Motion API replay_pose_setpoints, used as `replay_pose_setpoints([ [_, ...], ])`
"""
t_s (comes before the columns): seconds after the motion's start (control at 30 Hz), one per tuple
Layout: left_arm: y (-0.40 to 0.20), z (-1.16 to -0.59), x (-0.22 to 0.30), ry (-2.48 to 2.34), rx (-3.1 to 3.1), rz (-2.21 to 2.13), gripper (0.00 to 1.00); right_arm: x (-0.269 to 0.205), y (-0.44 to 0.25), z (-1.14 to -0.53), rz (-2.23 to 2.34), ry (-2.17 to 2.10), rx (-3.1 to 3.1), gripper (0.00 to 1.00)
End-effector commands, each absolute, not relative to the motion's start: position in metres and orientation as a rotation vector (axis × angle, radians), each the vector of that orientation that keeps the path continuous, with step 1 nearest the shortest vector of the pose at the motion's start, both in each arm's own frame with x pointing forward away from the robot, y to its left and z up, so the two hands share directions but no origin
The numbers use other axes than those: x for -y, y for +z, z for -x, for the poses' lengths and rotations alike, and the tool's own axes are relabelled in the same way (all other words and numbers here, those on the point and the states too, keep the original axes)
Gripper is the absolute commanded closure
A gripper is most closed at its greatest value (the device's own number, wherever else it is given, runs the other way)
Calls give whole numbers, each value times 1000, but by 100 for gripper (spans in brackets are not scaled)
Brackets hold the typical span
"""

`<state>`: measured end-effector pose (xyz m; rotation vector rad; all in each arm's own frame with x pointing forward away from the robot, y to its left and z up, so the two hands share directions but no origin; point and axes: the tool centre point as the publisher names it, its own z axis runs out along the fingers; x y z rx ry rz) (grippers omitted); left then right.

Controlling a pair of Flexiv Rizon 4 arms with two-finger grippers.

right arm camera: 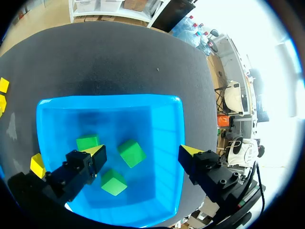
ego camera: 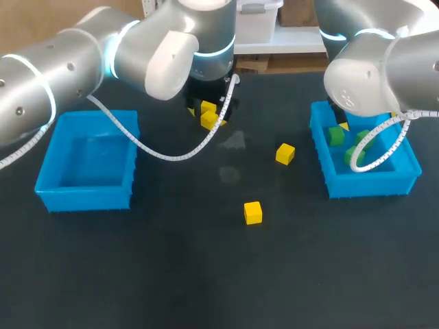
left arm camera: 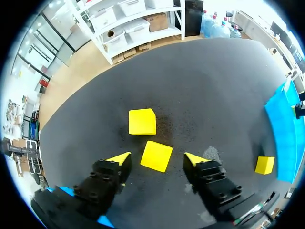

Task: Put the green cubes in the right bin and the yellow cubes in the left bin.

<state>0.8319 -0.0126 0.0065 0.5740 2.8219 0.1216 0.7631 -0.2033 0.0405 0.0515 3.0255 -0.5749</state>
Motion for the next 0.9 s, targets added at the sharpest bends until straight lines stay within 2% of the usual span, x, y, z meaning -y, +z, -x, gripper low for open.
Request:
replay_pose_setpoints([
  [0.03, 11, -827, 14, 123, -2816, -573, 100, 204, 41, -762, -50, -571, -3023, 0],
  [0.47, 10, -826, 11, 138, -2817, -583, 100, 204, 41, -762, -50, -571, -3023, 0],
  [0.5, 10, -825, 11, 138, -2818, -583, 94, 204, 41, -762, -50, -571, -3023, 0],
  [0.53, 10, -825, 11, 144, -2815, -587, 49, 204, 41, -762, -50, -571, -3023, 0],
  [0.57, 12, -825, 10, 145, -2814, -582, 0, 204, 41, -762, -50, -571, -3023, 0],
  [0.9, 38, -817, 4, 113, -2797, -543, 0, 204, 41, -762, -50, -571, -3023, 0],
])
